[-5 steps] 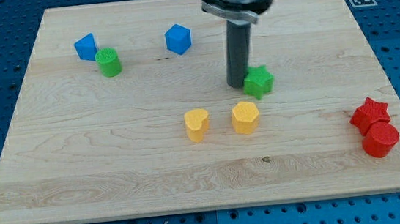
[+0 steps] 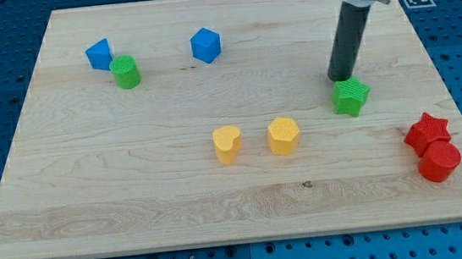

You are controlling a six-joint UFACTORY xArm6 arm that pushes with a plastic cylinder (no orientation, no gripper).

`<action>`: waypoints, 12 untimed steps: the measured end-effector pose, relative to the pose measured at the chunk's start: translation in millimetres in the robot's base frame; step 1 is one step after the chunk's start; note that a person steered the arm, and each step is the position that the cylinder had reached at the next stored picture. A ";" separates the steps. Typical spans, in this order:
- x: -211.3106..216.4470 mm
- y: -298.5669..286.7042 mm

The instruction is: Point your arm to the center

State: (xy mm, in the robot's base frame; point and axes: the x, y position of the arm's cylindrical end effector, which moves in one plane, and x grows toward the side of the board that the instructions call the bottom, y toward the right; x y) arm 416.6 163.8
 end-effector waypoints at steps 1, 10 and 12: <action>14.6 1.4; 146.2 -37.3; 149.4 -29.0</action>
State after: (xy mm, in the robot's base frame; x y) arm 566.0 134.8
